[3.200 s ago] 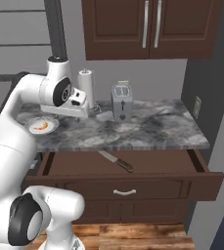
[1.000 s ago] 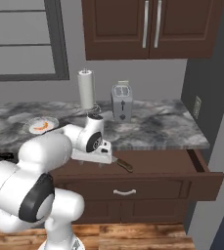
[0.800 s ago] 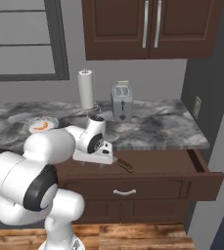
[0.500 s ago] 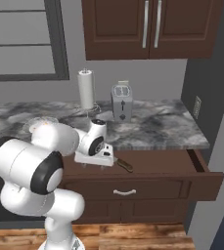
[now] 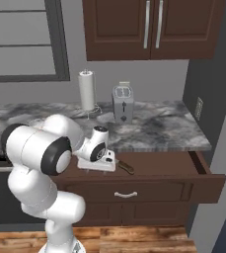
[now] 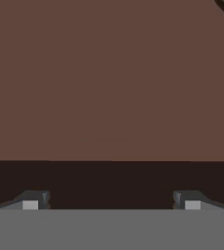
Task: Pick up the knife from the drawer and place it on the cutting board. Then place the meat from the plate to the cutting board.
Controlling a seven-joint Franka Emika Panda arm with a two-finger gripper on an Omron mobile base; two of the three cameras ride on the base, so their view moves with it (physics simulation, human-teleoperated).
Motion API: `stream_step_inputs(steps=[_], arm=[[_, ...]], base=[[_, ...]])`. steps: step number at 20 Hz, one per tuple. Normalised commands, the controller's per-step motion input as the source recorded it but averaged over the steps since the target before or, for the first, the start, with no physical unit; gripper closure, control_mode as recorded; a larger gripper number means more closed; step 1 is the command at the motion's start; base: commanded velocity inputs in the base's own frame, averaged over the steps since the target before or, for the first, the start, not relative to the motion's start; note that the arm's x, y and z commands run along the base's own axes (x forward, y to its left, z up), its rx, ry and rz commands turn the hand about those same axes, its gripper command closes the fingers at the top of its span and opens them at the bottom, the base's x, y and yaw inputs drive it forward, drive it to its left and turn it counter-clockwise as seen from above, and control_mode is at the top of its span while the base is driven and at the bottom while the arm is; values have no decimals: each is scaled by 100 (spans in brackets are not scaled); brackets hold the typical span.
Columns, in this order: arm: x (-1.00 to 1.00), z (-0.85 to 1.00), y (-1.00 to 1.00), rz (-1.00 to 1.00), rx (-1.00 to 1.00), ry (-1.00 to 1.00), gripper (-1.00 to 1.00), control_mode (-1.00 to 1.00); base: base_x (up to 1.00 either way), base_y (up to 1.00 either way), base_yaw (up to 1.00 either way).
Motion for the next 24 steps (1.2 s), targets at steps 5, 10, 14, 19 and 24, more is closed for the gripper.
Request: stream_step_inputs(steps=[5,10,14,19,24], arm=[[9,-30,0,0,0,0,-100,-100],[-8,-20,-5,0,0,0,-100,-100],[-58,-3,-28,-3,4,0,-100,-100],[-75,0,-27,-4,3,0,-100,-100],[-77,-6,-13,-6,0,1,-100,-100]], base=[[0,0,0],[0,0,0],[0,0,0],[0,0,0],[0,0,0]])
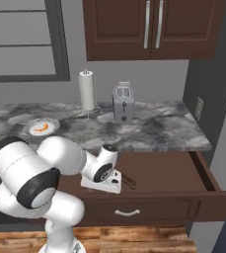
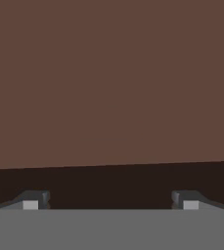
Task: Pick up the knife from the drawer and place it on the cutting board. Then place the meat from the plate to the cutting board.
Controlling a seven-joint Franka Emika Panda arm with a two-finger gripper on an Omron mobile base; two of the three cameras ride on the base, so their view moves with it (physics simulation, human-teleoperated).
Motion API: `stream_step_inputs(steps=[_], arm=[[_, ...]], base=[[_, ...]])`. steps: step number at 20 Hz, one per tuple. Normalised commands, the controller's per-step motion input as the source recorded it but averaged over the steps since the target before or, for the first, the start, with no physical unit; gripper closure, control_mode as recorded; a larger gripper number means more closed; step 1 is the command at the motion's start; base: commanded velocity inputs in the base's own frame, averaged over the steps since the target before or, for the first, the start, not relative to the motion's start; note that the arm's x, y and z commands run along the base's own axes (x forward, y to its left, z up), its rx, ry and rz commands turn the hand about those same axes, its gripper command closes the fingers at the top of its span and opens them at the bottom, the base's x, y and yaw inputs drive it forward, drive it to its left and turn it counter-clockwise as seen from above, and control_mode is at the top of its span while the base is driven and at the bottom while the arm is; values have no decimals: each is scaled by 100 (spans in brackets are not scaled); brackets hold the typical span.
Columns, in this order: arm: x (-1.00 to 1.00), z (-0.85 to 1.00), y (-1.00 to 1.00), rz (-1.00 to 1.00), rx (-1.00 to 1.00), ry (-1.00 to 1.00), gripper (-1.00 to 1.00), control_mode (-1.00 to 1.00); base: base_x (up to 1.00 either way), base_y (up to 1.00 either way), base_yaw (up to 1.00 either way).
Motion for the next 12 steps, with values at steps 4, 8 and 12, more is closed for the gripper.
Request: stream_step_inputs(steps=[4,8,12], arm=[[-18,8,-12,-5,0,3,-100,-100],[57,36,-26,0,0,10,-100,-100],[69,23,-34,0,0,4,-100,-100]], base=[[0,0,0],[0,0,0],[0,0,0]])
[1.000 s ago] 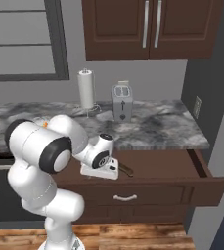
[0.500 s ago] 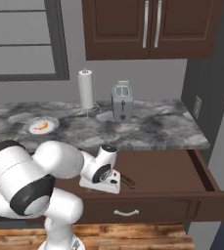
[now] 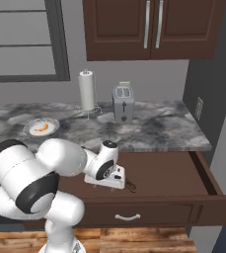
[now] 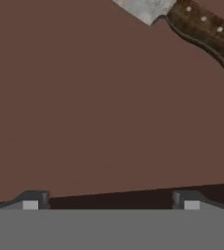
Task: Pick up the knife from the drawer and place it on the cutting board. Then place the meat from the plate to the cutting board.
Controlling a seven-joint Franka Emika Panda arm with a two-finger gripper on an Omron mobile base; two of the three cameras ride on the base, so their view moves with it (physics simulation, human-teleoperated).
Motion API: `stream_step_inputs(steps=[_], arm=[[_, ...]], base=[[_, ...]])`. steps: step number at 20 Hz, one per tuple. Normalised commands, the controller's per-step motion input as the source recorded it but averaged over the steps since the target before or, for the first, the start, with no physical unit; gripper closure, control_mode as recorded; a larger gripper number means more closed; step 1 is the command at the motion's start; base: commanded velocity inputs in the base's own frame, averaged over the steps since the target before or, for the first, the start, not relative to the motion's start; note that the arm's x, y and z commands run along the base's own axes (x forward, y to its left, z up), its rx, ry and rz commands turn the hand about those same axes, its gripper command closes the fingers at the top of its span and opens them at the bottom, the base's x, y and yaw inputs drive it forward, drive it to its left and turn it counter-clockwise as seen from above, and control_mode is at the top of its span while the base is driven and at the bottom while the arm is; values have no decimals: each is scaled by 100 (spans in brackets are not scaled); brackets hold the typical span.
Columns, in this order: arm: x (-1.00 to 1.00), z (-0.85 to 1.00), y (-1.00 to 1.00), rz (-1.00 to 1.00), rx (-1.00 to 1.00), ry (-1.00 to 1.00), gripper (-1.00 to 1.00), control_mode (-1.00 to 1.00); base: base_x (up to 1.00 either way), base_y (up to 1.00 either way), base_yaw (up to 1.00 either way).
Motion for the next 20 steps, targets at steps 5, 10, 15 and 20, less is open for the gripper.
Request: stream_step_inputs(steps=[5,10,15,20], arm=[[67,4,-41,7,1,0,-100,-100],[43,0,-40,13,1,-2,-100,-100],[40,-13,-20,12,0,0,-100,-100],[24,-29,-8,10,0,0,-100,-100]], base=[[0,0,0],[0,0,0],[0,0,0],[0,0,0]])
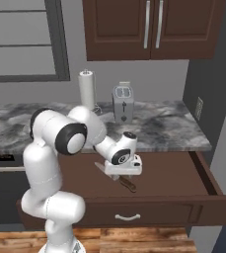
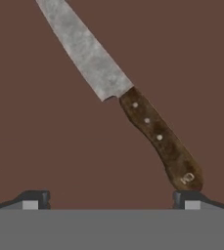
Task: Pick up the knife from the drawer and place it on the cutting board. Then place the meat from the plate to the cutting board.
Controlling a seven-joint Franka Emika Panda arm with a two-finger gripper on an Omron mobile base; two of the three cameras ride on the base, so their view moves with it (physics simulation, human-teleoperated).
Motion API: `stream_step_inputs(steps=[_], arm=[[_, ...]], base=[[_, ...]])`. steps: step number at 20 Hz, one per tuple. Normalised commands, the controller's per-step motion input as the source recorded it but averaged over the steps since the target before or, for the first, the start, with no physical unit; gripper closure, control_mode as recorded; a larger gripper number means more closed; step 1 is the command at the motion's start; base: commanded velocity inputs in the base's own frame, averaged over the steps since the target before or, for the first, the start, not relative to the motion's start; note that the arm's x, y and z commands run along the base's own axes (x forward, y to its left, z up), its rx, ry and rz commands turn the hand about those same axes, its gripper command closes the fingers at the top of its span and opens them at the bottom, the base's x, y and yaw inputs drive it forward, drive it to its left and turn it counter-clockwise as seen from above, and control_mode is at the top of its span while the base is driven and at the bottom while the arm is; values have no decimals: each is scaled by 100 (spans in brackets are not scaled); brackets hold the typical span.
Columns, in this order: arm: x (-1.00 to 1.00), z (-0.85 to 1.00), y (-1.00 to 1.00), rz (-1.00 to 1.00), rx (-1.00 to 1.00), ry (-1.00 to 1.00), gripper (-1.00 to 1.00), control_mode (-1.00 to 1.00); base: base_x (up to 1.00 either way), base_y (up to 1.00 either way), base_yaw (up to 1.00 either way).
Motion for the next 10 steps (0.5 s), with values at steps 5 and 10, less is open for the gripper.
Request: stream_step_inputs(steps=[5,10], arm=[[20,-38,0,9,0,0,-100,-100],[17,-23,-1,8,0,-2,-100,-100]], base=[[0,0,0],[0,0,0]])
